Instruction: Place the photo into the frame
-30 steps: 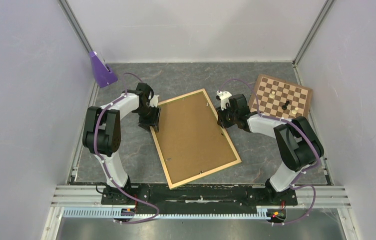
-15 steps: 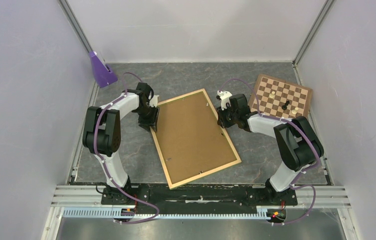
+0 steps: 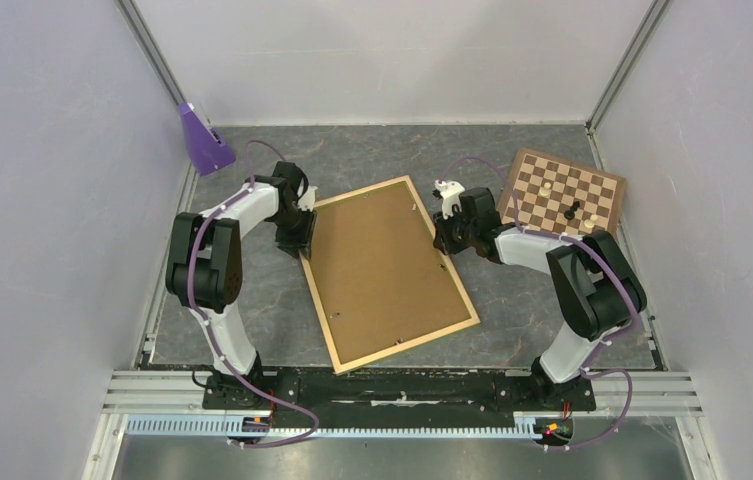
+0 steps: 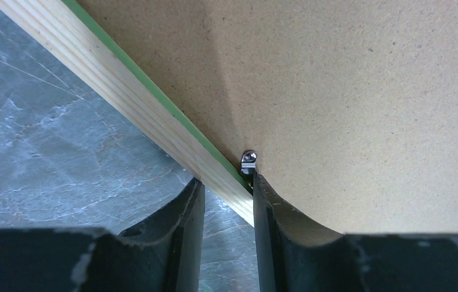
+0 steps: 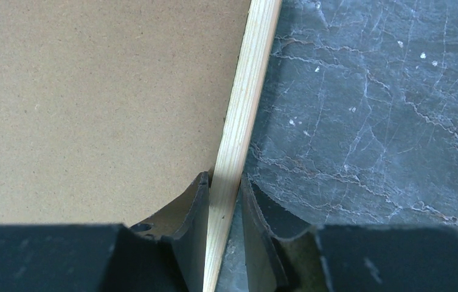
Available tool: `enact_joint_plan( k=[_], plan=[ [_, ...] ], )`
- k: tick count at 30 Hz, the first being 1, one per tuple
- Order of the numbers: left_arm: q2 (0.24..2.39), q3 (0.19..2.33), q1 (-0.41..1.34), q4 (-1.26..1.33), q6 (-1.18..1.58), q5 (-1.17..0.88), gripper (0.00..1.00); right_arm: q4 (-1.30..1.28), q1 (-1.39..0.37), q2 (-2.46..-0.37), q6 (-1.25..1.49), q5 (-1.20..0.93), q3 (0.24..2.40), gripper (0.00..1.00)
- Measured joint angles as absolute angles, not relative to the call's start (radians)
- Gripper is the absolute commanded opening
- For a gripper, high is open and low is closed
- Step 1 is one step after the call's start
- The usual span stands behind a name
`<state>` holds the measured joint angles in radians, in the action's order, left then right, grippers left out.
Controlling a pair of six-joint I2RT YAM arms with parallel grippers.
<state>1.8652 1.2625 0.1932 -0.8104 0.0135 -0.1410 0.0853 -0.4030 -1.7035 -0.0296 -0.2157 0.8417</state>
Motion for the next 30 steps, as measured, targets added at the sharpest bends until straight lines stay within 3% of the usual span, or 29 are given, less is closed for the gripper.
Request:
enact_joint_plan(
  k=[7,14,30],
  plan=[
    [1.867,1.278,0.194,-0.808,0.014,-0.146,0.52,0.098,-0.403,-1.710,-0.026,-0.220,0.842,0.25],
    [1.876,1.284,0.194,-0.810,0.015,-0.162,0.54,0.098,-0.403,-1.710,-0.026,-0.221,0.842,0.25],
    [1.879,1.284,0.192,-0.807,0.014,-0.124,0.29,0.099,-0.402,-1.710,-0.021,-0.222,0.842,0.25]
  ],
)
